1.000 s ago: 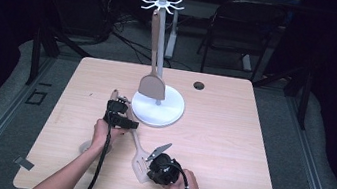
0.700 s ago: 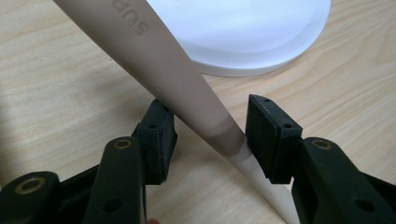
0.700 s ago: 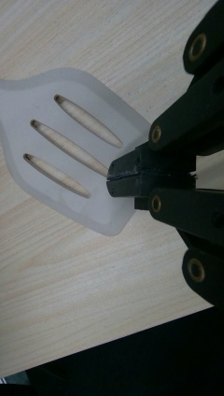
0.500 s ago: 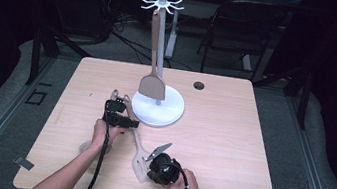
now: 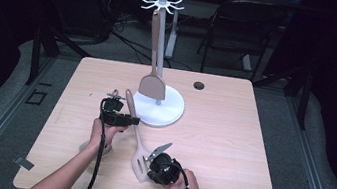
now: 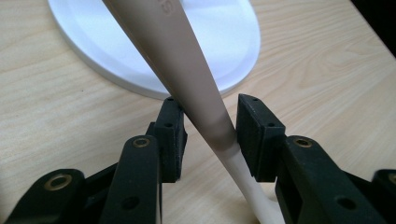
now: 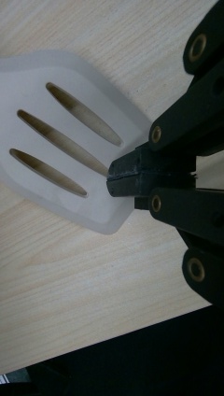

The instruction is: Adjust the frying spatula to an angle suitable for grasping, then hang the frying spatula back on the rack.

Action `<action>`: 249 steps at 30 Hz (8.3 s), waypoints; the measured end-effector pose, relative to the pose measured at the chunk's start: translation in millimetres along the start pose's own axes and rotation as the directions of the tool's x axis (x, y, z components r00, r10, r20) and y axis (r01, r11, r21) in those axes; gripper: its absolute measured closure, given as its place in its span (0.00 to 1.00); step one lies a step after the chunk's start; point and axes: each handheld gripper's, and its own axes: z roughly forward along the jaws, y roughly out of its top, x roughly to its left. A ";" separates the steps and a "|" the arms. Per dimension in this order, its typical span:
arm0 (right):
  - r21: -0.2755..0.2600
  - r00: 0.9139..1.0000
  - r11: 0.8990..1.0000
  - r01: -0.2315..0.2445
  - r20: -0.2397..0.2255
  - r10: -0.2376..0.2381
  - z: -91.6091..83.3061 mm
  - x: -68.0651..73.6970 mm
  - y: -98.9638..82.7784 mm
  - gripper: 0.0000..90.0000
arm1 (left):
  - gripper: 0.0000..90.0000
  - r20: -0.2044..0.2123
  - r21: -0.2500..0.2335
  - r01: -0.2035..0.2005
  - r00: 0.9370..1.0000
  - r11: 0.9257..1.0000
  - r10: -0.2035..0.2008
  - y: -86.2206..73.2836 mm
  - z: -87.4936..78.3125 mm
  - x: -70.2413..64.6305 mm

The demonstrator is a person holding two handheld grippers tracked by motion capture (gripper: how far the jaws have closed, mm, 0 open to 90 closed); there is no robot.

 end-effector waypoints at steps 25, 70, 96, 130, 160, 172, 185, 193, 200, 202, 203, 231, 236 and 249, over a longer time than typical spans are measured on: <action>0.017 0.999 1.000 -0.006 -0.050 0.007 -2.2 6.5 3.7 0.73 | 0.78 0.030 -0.154 -0.068 0.997 0.986 0.074 -5.8 -29.3 -32.1; -0.281 0.975 0.956 -0.088 0.173 0.141 -13.2 -18.0 71.6 0.82 | 0.79 0.094 -0.244 -0.115 0.985 0.963 0.142 -16.7 -41.1 -40.8; -0.243 0.972 0.964 -0.112 0.175 0.158 -36.2 -19.4 36.7 0.42 | 0.82 0.090 -0.240 -0.104 0.988 0.965 0.129 -18.9 -35.7 -44.9; -0.195 0.923 0.948 -0.249 0.249 0.294 -86.3 -67.8 -46.5 0.14 | 0.83 0.102 -0.277 -0.132 0.981 0.952 0.165 -18.1 -39.9 -53.2; -0.186 0.913 0.946 -0.264 0.267 0.307 -96.3 -81.6 -55.1 0.12 | 0.86 0.118 -0.337 -0.307 0.924 0.890 0.363 -6.4 -60.3 -85.8; -0.209 0.899 0.933 -0.292 0.273 0.342 -104.1 -90.7 -62.6 0.12 | 0.86 0.070 -0.350 -0.395 0.893 0.850 0.444 16.6 -71.8 -104.3; -0.197 0.905 0.940 -0.277 0.274 0.324 -101.9 -94.4 -63.0 0.13 | 0.86 0.062 -0.357 -0.401 0.891 0.843 0.450 66.2 -73.7 -109.5; -0.199 0.908 0.940 -0.276 0.268 0.323 -102.4 -94.2 -63.3 0.13 | 0.86 0.043 -0.347 -0.412 0.890 0.842 0.453 92.0 -73.9 -110.3; -0.163 0.908 0.951 -0.264 0.289 0.302 -101.4 -94.8 -62.7 0.14 | 0.86 0.013 -0.364 -0.432 0.884 0.825 0.468 108.1 -77.7 -116.3; -0.187 0.909 0.944 -0.273 0.269 0.317 -100.6 -93.6 -63.7 0.14 | 0.86 0.007 -0.359 -0.437 0.882 0.825 0.471 111.8 -79.1 -117.6; -0.187 0.907 0.943 -0.275 0.276 0.319 -101.1 -93.4 -64.1 0.14 | 0.86 0.005 -0.357 -0.438 0.882 0.825 0.471 113.7 -79.7 -117.8; -0.156 0.922 0.961 -0.229 0.283 0.265 -99.4 -91.2 -59.0 0.15 | 0.86 -0.033 -0.327 -0.393 0.913 0.859 0.406 167.6 -73.3 -128.9; -0.140 0.923 0.962 -0.233 0.280 0.264 -94.2 -92.5 -58.5 0.15 | 0.86 -0.067 -0.309 -0.391 0.918 0.867 0.390 174.4 -73.3 -124.8; -0.136 0.926 0.963 -0.231 0.274 0.260 -92.9 -91.3 -59.5 0.15 | 0.86 -0.066 -0.267 -0.359 0.933 0.895 0.354 184.8 -68.5 -115.8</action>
